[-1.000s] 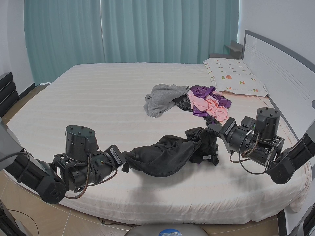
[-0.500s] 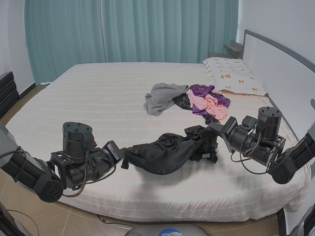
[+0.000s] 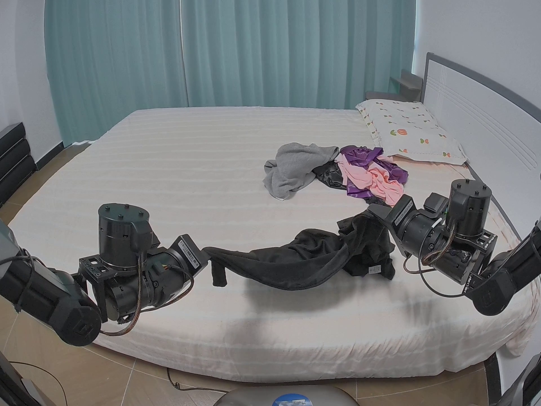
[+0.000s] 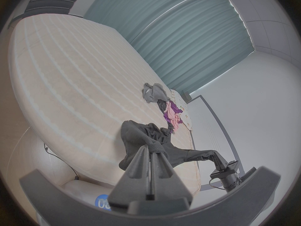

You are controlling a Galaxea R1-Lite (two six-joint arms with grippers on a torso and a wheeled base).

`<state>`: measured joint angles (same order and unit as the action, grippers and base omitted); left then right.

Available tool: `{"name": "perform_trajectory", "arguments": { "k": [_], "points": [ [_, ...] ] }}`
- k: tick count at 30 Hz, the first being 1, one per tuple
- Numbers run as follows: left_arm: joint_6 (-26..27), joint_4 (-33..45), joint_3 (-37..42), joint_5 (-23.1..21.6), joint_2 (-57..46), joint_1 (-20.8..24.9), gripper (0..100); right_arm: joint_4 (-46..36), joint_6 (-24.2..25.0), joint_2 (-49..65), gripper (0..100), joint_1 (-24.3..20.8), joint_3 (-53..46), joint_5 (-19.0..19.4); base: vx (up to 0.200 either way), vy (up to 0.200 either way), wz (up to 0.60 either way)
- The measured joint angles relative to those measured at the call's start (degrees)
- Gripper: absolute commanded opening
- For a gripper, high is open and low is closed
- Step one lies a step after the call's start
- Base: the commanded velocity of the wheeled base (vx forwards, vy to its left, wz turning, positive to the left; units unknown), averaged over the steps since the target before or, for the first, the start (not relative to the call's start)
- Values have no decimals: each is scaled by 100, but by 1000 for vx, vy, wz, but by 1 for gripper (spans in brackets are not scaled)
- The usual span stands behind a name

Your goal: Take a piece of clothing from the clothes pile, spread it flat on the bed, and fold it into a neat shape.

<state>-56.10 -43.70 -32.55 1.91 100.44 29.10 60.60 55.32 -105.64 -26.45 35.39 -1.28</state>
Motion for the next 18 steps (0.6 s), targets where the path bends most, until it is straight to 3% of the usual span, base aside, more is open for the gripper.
{"name": "perform_trajectory", "arguments": {
  "k": [6, 18],
  "points": [
    [-1, -2, 33, -2, -61, -5, 0, -6, -400, -28, 0, 7, 33, -375, 0, 200, 0],
    [-1, 0, 61, 0, -262, -9, 0, 79, -422, -54, 0, 52, 63, -336, 0, 200, 0]
  ]
}}
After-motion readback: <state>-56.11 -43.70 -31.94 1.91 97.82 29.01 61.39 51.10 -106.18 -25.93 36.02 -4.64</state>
